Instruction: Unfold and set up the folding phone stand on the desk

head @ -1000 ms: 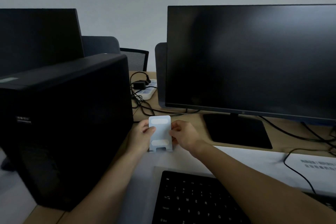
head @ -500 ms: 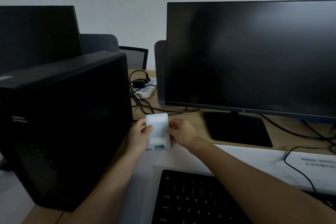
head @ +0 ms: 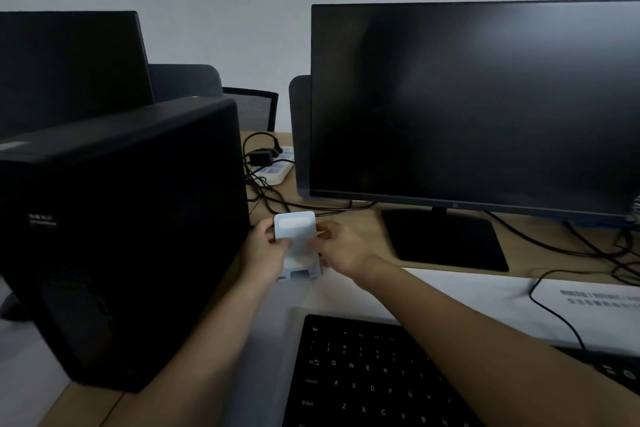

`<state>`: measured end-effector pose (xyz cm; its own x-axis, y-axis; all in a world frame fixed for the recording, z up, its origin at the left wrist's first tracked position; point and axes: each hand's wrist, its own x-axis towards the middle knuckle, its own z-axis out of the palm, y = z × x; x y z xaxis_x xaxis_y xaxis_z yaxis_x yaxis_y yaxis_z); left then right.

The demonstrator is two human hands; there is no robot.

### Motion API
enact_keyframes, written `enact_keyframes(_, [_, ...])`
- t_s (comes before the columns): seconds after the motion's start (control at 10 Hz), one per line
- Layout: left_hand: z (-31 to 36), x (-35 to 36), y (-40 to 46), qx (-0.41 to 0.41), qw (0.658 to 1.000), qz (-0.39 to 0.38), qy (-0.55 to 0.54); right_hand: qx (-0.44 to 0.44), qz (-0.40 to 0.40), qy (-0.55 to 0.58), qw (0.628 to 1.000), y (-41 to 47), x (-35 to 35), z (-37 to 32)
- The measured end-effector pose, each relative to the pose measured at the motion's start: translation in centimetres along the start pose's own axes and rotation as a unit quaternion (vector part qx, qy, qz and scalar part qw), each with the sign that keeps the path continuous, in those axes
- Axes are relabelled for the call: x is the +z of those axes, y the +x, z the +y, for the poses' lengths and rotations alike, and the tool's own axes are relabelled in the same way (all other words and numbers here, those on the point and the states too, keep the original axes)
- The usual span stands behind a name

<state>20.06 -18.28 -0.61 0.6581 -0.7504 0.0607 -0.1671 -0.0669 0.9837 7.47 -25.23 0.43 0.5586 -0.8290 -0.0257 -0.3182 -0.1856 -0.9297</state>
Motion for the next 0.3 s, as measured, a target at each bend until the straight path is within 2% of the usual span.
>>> enact_keyframes(0.2, [0.1,-0.5,-0.1,-0.007,1.000,-0.023,-0.001,0.021,0.007,0.054,0.998,-0.9,-0.7,-0.2])
enact_keyframes(0.3, [0.9,-0.7,-0.5,0.011,1.000,0.006,0.015,0.004,0.050,0.076,0.996,-2.1,-2.3,-0.9])
